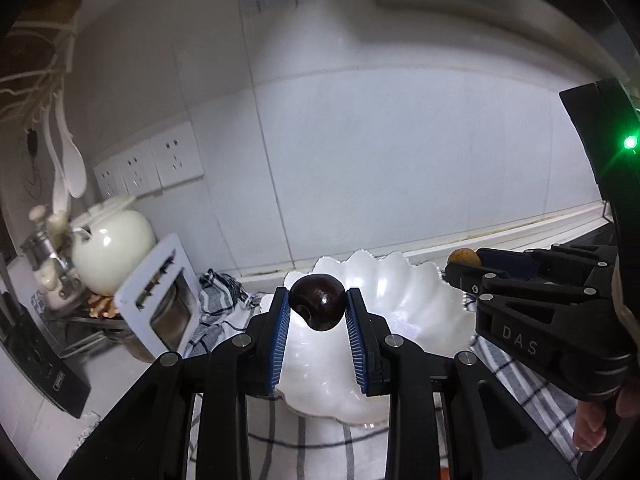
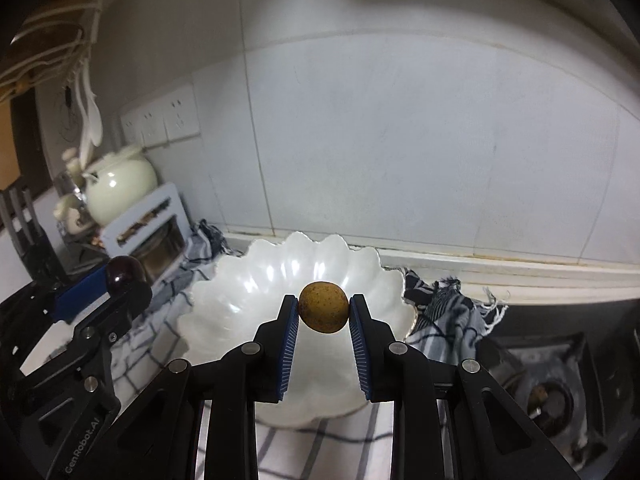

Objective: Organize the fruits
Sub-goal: 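Carry both fruits to the white bowl and open both grippers to drop them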

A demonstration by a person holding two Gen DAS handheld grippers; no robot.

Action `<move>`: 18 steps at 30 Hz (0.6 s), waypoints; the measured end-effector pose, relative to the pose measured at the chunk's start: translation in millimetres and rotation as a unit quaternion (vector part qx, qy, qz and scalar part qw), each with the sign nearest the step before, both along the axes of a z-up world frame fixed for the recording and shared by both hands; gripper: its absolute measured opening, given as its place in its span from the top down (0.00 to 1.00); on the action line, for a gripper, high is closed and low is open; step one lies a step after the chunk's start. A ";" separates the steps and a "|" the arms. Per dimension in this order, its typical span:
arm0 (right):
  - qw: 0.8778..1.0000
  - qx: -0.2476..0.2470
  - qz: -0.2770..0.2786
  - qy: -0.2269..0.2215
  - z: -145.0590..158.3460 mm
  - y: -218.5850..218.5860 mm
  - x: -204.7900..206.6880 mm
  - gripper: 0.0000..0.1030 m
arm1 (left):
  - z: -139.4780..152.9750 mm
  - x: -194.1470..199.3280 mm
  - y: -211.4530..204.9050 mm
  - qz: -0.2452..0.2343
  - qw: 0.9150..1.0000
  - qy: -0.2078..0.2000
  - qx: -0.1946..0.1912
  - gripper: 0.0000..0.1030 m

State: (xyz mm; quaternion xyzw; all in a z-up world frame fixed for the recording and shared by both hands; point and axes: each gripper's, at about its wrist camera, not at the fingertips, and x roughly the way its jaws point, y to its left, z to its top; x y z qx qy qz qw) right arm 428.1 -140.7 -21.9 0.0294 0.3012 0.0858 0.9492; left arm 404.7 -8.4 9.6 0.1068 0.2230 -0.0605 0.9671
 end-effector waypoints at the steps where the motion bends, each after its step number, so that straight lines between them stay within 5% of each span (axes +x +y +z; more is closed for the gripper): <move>1: 1.000 -0.001 0.003 0.009 -3.7 0.6 10.4 0.73 | -2.5 9.0 -0.4 0.003 1.000 0.008 -0.001 0.72; 18: 0.994 -0.009 0.029 0.102 -51.0 3.7 103.4 0.73 | -47.0 115.4 0.7 0.033 0.990 0.130 -0.032 0.72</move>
